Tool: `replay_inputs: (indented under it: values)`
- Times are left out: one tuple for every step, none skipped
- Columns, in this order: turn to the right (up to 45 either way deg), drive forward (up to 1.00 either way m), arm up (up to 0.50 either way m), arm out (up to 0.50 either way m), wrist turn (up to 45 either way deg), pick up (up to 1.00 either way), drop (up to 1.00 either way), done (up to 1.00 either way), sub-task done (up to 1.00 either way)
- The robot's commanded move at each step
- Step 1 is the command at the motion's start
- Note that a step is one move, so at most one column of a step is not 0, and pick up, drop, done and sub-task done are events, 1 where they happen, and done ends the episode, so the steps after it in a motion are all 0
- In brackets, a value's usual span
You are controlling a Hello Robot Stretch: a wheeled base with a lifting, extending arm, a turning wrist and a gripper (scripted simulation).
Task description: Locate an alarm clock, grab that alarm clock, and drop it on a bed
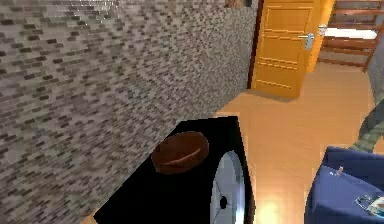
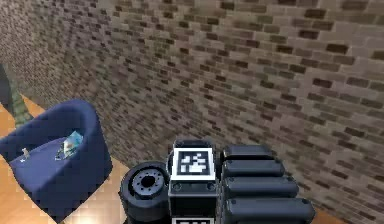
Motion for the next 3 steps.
replay_inputs:
  values:
    - [-45.0,0.0,0.0,0.0,0.0,0.0,0.0,0.0,0.0]
    - [-9.0,0.0,0.0,0.0,0.0,0.0,0.0,0.0,0.0]
    - [0.0,0.2,0.0,0.0,0.0,0.0,0.0,0.0,0.0]
